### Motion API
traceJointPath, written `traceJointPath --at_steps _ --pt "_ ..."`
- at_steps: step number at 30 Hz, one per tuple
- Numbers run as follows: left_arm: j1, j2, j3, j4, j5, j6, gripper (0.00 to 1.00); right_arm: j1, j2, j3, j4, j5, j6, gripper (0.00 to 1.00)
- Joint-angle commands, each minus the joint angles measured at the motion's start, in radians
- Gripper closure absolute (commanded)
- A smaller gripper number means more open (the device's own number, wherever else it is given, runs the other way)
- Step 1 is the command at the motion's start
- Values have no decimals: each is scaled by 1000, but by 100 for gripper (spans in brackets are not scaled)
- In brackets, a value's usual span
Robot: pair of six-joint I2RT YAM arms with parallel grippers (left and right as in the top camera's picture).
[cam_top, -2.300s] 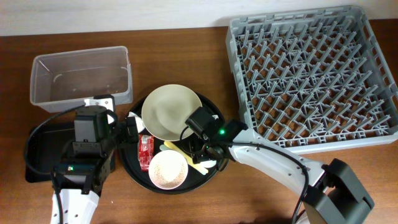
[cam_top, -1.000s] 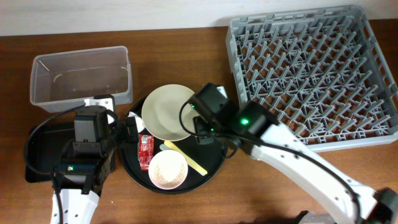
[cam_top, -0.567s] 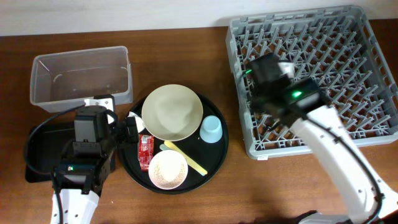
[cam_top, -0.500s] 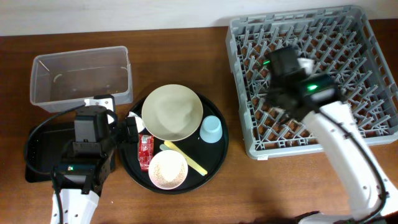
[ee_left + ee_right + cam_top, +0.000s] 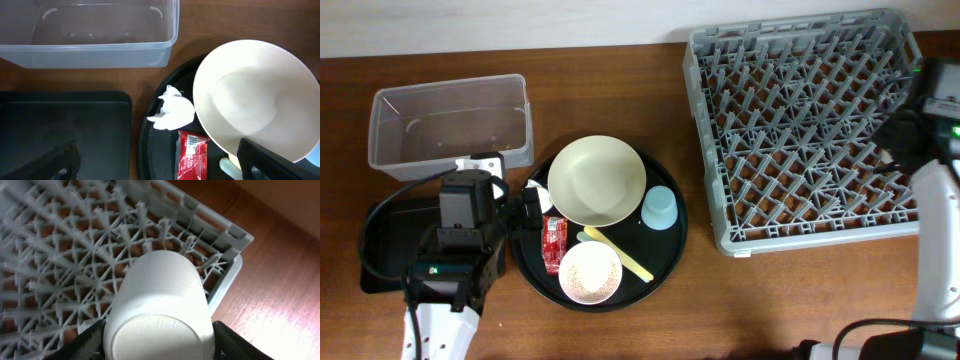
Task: Sort waste into correct bins and load items into the dishwasher rack
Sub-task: 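Carry the white cup to the rack's right side and release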
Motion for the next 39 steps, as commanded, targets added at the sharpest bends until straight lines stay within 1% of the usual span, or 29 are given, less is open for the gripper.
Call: traceJointPath --at_steps 1,3,7,15,19,26,31,35,39 --pt "3 1 23 1 7 -9 0 -77 39 17 35 -156 -6 38" --pt "3 1 23 1 7 -9 0 -110 67 17 51 -192 -6 38" --pt "3 1 23 1 7 -9 0 -161 120 17 63 -192 -6 38" --pt "3 1 23 1 7 -9 0 -199 192 17 100 -203 -6 38" --pt "3 1 23 1 7 -9 0 -201 201 17 109 -200 -6 38" --pt "3 1 23 1 7 -9 1 -201 201 16 76 -177 -6 38" --pt "3 1 23 1 7 -9 0 -201 201 16 68 -130 -6 38" --pt "3 1 23 1 7 -9 0 -226 201 16 64 -132 -6 38" --pt "3 1 23 1 7 -9 0 -259 201 16 57 -204 -6 38"
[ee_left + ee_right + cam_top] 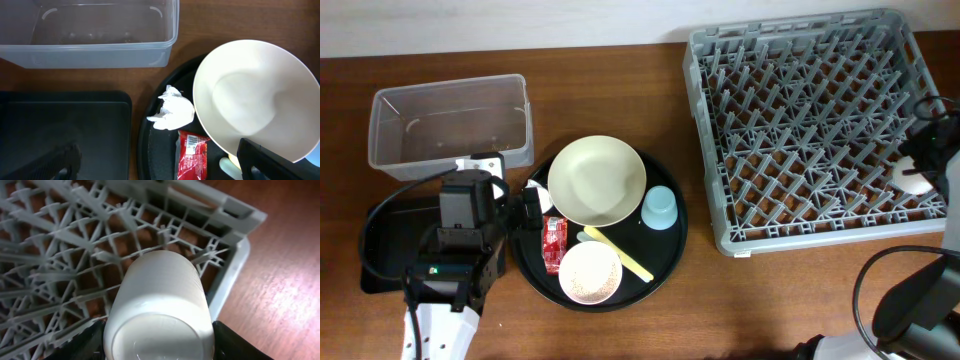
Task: Sort waste into correct bins and load items into the dishwasher rack
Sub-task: 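Carry the white cup to the rack's right side and release, then move the right gripper back and grasp the light-blue cup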
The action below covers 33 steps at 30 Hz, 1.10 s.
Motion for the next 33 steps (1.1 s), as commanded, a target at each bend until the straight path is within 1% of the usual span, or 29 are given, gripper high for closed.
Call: traceJointPath --at_steps 1,6,10,16,17,18,19,22,28,31,32,33 --pt "3 1 23 1 7 -9 0 -33 3 12 -8 -44 -3 38" --pt "3 1 23 1 7 -9 0 -34 26 3 6 -81 -2 38" --pt "3 1 23 1 7 -9 0 -34 81 2 20 -123 1 38" --pt "3 1 23 1 7 -9 0 -37 119 3 27 -122 0 37" --pt "3 1 23 1 7 -9 0 -37 118 5 26 -122 -1 31" --pt "3 1 23 1 7 -9 0 -37 118 7 25 -123 -4 15" --pt "3 1 23 1 7 -9 0 -37 117 10 18 -123 -4 2" --pt "3 1 23 1 7 -9 0 -36 94 16 18 -151 -20 2" --pt "3 1 23 1 7 -9 0 -35 -69 30 2 -306 -49 2" --pt "3 1 23 1 7 -9 0 -35 -187 30 -13 -491 -46 2" --pt "3 1 23 1 7 -9 1 -35 -206 30 -23 -558 -58 2" --pt "3 1 23 1 7 -9 0 -29 -224 30 -37 -653 -105 2"
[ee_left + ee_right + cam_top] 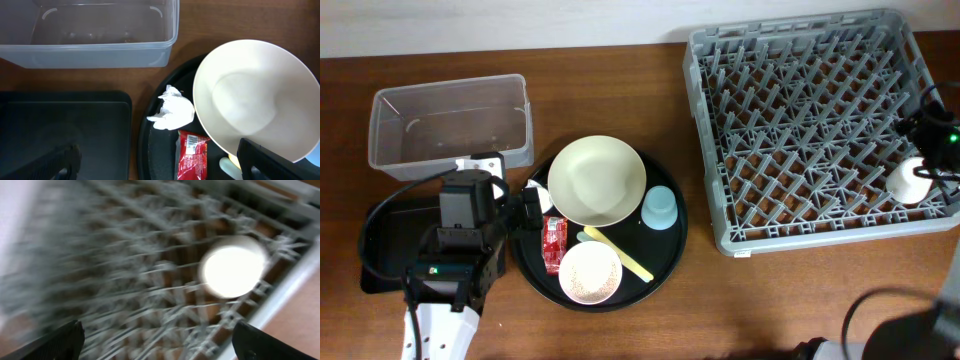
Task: Sort waste into correct bins and load items into the dishwasher rack
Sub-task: 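Move the right gripper back and grasp the light-blue cup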
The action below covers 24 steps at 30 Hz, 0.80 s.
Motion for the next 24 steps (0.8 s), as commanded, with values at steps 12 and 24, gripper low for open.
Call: traceJointPath --at_steps 12,24 --pt "3 1 23 1 7 -9 0 785 -73 11 -253 78 -262 5" --pt "3 1 23 1 7 -9 0 1151 334 11 -91 224 -224 11"
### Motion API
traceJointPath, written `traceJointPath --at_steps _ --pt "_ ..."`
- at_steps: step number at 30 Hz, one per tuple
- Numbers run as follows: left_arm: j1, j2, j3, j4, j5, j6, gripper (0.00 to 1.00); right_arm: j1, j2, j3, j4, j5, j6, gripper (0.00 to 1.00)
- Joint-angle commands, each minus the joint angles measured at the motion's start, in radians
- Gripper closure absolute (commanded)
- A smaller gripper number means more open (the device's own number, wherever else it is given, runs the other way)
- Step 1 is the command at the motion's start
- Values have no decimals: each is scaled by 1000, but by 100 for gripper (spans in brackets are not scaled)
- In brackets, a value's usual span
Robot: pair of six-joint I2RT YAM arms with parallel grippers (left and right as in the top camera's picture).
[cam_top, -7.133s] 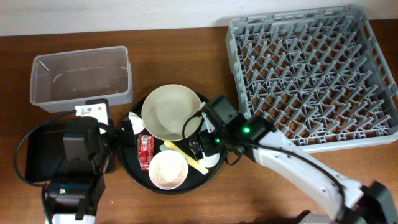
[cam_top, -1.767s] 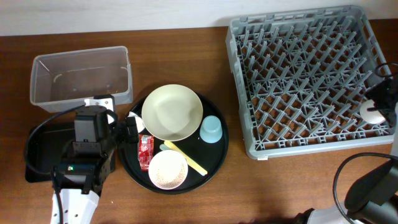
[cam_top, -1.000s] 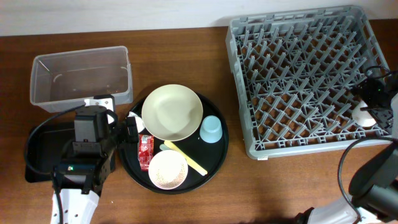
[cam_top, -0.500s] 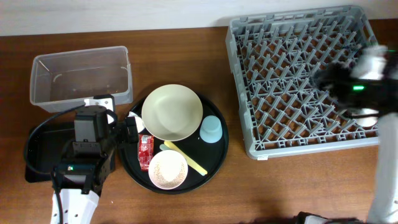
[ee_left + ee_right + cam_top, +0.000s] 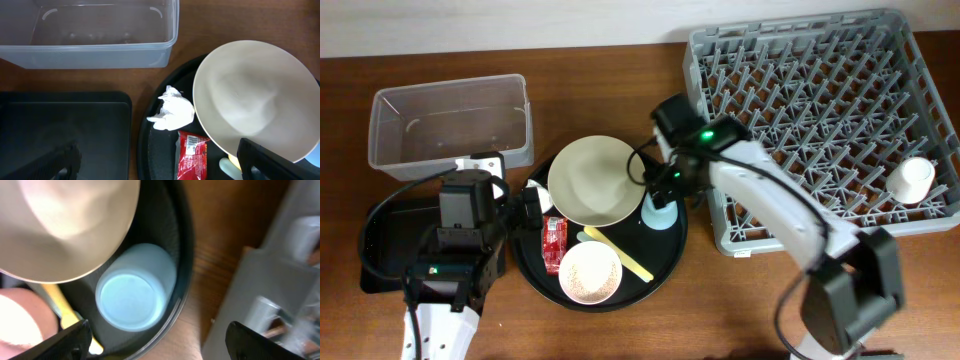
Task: Sort waste into correct bins and load items into the dishwasher rack
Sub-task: 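Move the right gripper back and grasp the light-blue cup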
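A pale blue cup stands upside down at the right side of the black tray, beside a large cream bowl. My right gripper hovers open just above the cup, nothing between its fingers. On the tray also lie a small speckled bowl, a yellow spoon, a red wrapper and a crumpled napkin. My left gripper hangs open over the tray's left edge near the wrapper. A white cup sits in the grey rack at its right edge.
A clear plastic bin stands at the back left. A black bin lies below it, partly under my left arm. My right arm stretches from the front right across the rack's front left corner.
My right gripper has gone from above the white cup at the rack's right edge to over the blue cup on the tray. The white cup stays in the rack. The left arm is unmoved.
My right gripper held the white cup over the rack's right corner, then held it closer to the rack. After that it was open and above the cup, which stood in the rack. Now it is open over the blue cup. The left gripper stayed put.
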Motion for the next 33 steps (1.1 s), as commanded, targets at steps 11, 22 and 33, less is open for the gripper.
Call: traceJointPath --at_steps 11,22,33 --pt "3 1 21 1 7 -9 0 50 122 -3 56 38 8 15" --pt "3 1 21 1 7 -9 0 85 150 -4 47 83 16 30" --pt "3 1 21 1 7 -9 0 85 93 0 17 100 24 44"
